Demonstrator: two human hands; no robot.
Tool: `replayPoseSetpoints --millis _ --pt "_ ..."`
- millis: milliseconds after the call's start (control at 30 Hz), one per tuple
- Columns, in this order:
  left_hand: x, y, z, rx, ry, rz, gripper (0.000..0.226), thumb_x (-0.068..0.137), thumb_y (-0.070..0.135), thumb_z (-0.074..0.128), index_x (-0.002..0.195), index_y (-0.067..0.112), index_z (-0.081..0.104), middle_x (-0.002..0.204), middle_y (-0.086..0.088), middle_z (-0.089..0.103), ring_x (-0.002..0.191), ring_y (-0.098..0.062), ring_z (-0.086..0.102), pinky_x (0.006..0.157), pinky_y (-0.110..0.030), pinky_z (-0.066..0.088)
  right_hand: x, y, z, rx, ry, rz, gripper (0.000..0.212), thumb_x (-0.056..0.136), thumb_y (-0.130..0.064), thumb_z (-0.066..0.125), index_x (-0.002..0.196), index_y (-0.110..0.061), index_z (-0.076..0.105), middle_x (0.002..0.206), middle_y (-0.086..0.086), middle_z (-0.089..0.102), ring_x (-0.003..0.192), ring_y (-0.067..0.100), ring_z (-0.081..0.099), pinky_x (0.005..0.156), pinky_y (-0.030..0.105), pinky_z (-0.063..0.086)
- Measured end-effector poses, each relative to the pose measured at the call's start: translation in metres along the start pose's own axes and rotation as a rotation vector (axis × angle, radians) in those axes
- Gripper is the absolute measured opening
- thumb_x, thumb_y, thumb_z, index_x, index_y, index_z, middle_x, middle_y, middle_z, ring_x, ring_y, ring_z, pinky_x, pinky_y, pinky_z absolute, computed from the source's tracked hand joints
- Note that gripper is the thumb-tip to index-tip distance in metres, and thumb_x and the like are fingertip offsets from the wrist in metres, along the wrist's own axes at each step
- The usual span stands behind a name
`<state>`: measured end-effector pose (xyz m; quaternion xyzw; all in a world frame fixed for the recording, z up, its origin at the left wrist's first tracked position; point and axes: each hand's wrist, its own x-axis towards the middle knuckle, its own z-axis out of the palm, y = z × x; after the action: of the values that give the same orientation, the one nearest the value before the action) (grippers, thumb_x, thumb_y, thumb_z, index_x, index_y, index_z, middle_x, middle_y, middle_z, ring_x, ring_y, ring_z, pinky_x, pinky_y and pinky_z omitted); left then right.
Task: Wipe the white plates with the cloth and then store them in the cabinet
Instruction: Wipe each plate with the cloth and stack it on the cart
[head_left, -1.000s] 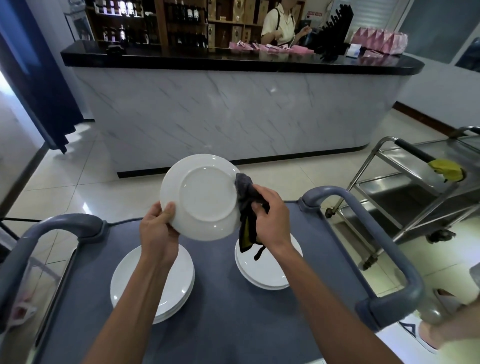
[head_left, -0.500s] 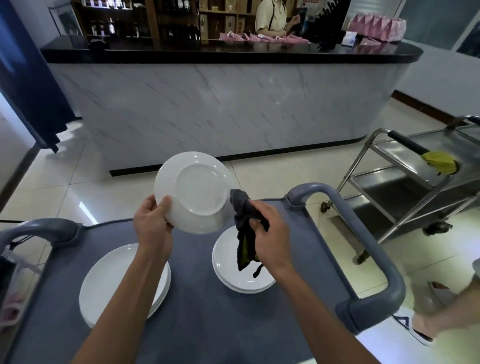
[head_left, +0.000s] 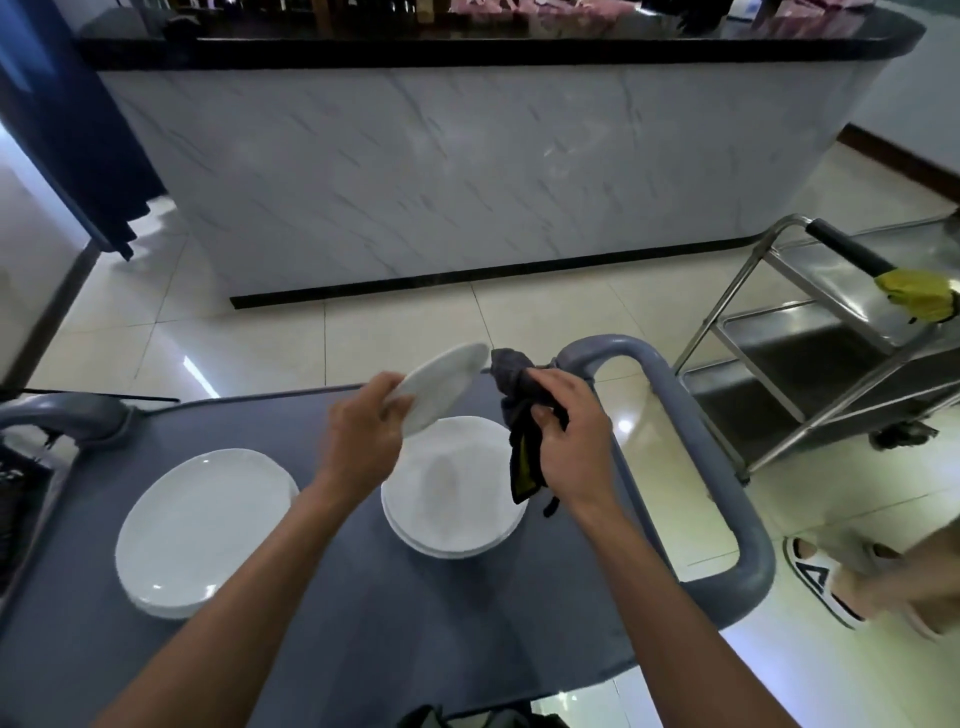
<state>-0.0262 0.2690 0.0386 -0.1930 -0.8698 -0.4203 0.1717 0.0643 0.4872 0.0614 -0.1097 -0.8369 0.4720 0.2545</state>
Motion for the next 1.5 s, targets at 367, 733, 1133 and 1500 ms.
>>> replayPoseSetpoints --millis 367,733,1133,1500 --pt "-0.052 0.013 0.041 0.278 -0.094 0.291 0.018 0.082 0.004 0.069 0.097 0.011 0.077 0.077 -0.005 0.075 0.064 -0.029 0.071 0.049 -0.034 0.054 -0.006 0.032 -0.029 0.023 -0.001 0.021 0.045 0.089 0.009 0.060 0.125 -0.018 0.067 0.123 -0.010 0.059 0.112 -0.016 0.048 0.095 -0.001 0.033" --pt "-0.103 -0.003 0.062 0.306 -0.226 0.516 0.027 0.080 -0.005 0.075 0.102 0.009 0.078 0.106 -0.006 0.076 0.096 -0.029 0.073 0.080 -0.039 0.060 -0.016 0.050 -0.038 0.012 -0.047 -0.008 0.044 0.090 0.007 0.062 0.125 -0.018 0.067 0.123 -0.007 0.061 0.114 0.000 0.054 0.098 0.005 0.038" --pt "-0.135 -0.034 0.069 0.329 -0.394 0.470 0.024 0.094 0.011 0.063 0.115 0.010 0.073 0.123 -0.009 0.070 0.113 -0.035 0.066 0.091 -0.046 0.055 -0.030 0.061 -0.022 -0.018 -0.167 0.029 0.042 0.089 0.010 0.060 0.122 -0.015 0.069 0.120 -0.002 0.062 0.112 0.008 0.057 0.096 0.006 0.039" --pt "-0.141 -0.038 0.070 0.371 -0.456 0.434 0.046 0.081 -0.003 0.074 0.123 0.013 0.068 0.126 -0.012 0.062 0.117 -0.035 0.058 0.096 -0.043 0.047 -0.038 0.063 -0.007 -0.042 -0.242 0.000 0.041 0.091 0.008 0.059 0.124 -0.015 0.069 0.122 -0.002 0.061 0.113 0.009 0.056 0.098 0.009 0.040"
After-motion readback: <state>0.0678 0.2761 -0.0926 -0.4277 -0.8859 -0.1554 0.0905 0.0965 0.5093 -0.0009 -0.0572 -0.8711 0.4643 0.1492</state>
